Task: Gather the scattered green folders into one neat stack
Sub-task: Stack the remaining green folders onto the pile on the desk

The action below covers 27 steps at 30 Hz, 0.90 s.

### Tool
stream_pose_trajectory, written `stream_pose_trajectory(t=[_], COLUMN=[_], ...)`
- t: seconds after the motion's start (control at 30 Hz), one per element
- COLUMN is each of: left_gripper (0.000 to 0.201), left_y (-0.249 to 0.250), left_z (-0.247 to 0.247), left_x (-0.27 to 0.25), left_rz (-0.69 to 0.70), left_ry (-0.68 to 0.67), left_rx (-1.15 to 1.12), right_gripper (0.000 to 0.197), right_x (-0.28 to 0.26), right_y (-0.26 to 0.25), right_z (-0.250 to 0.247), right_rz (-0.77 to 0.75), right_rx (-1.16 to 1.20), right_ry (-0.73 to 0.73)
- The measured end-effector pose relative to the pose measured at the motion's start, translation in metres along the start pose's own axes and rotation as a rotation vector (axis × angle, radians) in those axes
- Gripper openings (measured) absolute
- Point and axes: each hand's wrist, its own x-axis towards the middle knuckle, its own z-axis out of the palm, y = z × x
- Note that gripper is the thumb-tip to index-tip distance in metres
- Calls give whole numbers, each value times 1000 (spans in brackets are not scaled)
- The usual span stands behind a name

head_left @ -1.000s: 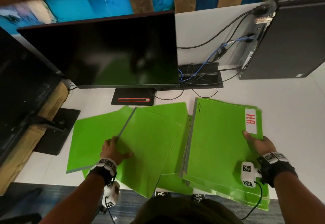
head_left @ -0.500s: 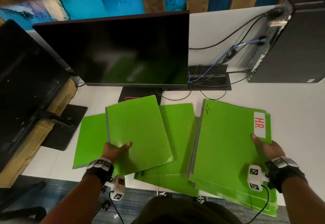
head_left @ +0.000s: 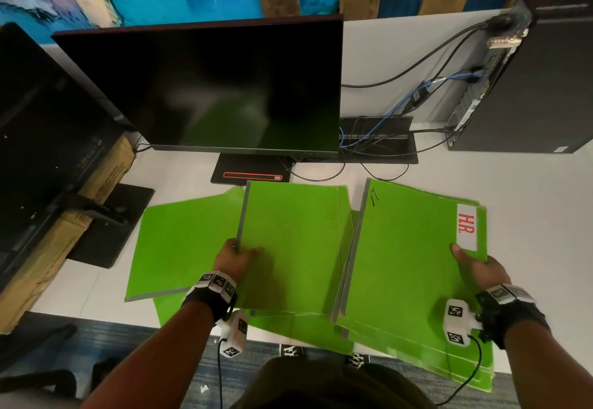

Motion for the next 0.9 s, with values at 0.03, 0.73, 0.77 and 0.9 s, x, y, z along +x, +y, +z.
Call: stream_pose_trajectory(t=[0.03, 0.73, 0.77, 0.9], left_gripper=[70, 32, 27, 22], left_y=[1, 38, 39, 40], left_z=[-1, -20, -22, -29], left_x=[1, -31, -32, -42], left_rz=[-5, 61, 57, 74], left_ry=[-4, -152, -171, -232], left_rx=[-16, -269, -263, -304], right_gripper=[66, 68, 68, 68], right_x=[0, 1, 1, 1], right_y=[0, 3, 3, 3], right_z=[0, 0, 0, 0], right_rz=[-1, 6, 5, 2], right_rx=[-5, 6, 8, 15], right_ry=[-2, -6, -7, -13])
